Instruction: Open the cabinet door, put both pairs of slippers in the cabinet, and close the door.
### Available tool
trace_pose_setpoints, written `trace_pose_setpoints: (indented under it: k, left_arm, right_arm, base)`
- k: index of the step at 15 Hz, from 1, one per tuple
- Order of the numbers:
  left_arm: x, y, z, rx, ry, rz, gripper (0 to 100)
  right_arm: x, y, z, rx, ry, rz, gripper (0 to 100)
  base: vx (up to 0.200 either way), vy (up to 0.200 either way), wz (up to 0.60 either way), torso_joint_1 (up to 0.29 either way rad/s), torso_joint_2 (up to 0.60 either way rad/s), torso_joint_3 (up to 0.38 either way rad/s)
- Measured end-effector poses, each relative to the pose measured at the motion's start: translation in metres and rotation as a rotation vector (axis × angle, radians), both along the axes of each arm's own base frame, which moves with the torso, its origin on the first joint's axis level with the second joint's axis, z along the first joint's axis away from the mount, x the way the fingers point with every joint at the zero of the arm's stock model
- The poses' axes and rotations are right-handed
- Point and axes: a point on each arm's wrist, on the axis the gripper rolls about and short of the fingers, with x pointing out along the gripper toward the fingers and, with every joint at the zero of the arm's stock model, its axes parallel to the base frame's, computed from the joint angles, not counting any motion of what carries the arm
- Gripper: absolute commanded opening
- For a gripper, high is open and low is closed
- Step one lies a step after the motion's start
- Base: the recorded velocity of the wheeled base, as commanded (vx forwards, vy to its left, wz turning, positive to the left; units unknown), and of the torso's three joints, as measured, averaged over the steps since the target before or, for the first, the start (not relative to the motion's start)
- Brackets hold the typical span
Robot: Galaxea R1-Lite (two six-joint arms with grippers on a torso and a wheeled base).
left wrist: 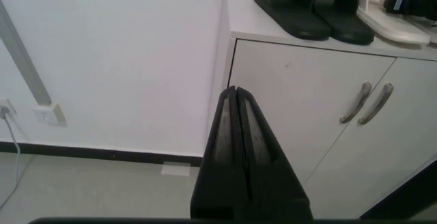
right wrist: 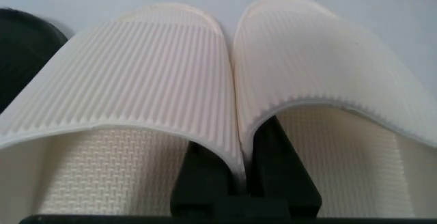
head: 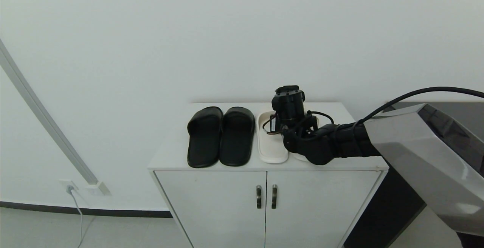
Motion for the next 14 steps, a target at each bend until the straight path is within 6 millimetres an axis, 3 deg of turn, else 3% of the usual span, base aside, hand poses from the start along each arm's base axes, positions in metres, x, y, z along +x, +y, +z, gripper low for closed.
trace_pose_setpoints:
  k: [3, 6, 10, 14]
  left_arm:
    - [0.0, 0.0, 0.0, 0.001, 0.0, 0.0, 0]
    - [0.0, 0.0, 0.0, 0.003, 0.0, 0.0, 0]
    - [0.0, 0.0, 0.0, 0.004, 0.0, 0.0, 0]
    - [0.0, 0.0, 0.0, 0.007, 0.0, -0.001, 0]
  right_arm:
    - [-0.014, -0.009, 0.014, -0.018, 0.001, 0.02, 0]
    - [-0.046, -0.024, 0.035, -0.034, 0.002, 0.139, 0]
    - [-0.116, -0.068, 0.049, -0.084, 0.039, 0.509, 0]
    - [-0.179, -0.109, 0.044, -0.045, 0.097, 0.874, 0]
  base:
    - [0.0, 0.0, 0.0, 0.0, 0.0, 0.0]
    - [0.0, 0.0, 0.0, 0.0, 0.0, 0.0]
    - [0.0, 0.0, 0.0, 0.0, 0.0, 0.0]
    - [0.0, 0.0, 0.0, 0.0, 0.0, 0.0]
